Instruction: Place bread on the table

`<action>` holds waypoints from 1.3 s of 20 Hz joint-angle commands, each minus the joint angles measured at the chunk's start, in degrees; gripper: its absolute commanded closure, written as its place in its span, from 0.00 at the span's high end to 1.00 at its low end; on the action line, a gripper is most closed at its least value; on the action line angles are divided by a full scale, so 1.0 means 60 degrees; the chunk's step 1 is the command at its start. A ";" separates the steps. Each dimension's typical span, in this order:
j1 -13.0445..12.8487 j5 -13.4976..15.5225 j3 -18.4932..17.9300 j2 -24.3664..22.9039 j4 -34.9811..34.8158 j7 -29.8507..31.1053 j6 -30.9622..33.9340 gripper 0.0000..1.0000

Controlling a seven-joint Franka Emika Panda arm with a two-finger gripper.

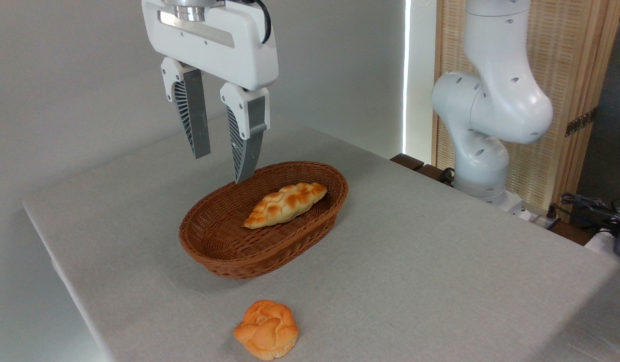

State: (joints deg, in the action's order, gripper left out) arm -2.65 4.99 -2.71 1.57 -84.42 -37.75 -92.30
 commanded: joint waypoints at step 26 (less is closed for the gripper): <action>-0.0173 0.0340 0.1008 -0.0625 -0.1349 -0.0124 -0.0097 1.00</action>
State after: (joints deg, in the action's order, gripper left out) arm -3.47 6.86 1.93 1.72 -86.09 -37.91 -91.20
